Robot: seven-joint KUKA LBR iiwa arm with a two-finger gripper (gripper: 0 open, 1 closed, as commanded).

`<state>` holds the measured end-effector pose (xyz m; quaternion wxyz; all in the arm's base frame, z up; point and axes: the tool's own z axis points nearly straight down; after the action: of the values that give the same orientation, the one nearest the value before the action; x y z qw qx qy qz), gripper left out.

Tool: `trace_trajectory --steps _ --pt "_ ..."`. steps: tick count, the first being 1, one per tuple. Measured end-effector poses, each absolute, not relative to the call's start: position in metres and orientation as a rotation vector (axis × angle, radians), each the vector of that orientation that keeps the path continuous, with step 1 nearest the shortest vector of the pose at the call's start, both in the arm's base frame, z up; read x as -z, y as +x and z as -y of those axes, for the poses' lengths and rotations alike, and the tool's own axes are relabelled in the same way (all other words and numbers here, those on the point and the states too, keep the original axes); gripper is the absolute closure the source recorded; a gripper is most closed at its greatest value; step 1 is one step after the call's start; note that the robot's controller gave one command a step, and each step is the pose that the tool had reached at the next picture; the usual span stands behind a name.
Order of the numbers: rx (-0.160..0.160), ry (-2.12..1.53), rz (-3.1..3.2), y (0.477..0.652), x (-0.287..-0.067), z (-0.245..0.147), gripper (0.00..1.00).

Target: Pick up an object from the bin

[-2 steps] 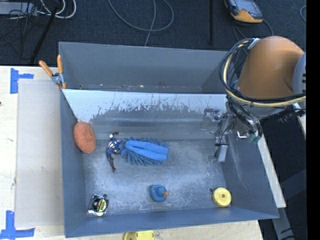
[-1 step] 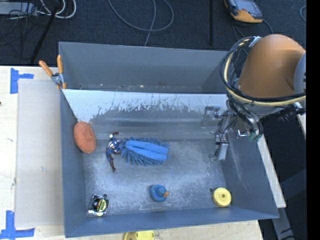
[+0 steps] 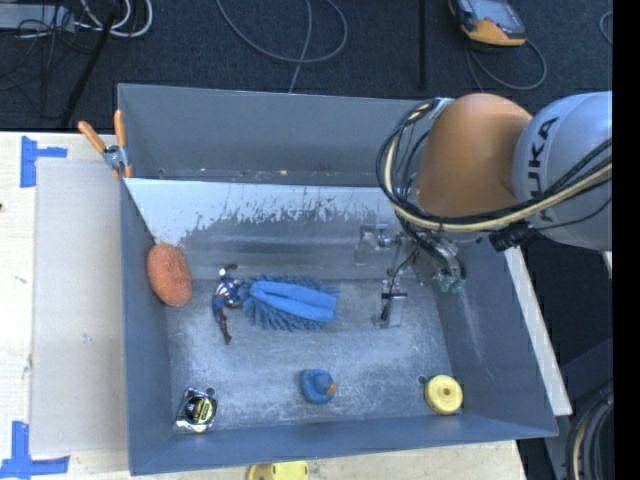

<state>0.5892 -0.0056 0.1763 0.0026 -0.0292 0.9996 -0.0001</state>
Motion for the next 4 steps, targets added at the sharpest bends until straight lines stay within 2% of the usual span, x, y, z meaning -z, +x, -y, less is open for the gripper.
trace_trajectory --steps 1,2,3,4 --pt "-0.002 -0.165 -3.139 0.613 -0.158 -0.050 0.00" --pt "0.000 -0.449 -3.109 0.617 -0.142 -0.069 0.00" --pt "-0.001 -0.372 -3.120 0.607 -0.104 -0.081 0.00" --pt "0.002 -0.150 -3.131 0.603 -0.073 -0.096 1.00"
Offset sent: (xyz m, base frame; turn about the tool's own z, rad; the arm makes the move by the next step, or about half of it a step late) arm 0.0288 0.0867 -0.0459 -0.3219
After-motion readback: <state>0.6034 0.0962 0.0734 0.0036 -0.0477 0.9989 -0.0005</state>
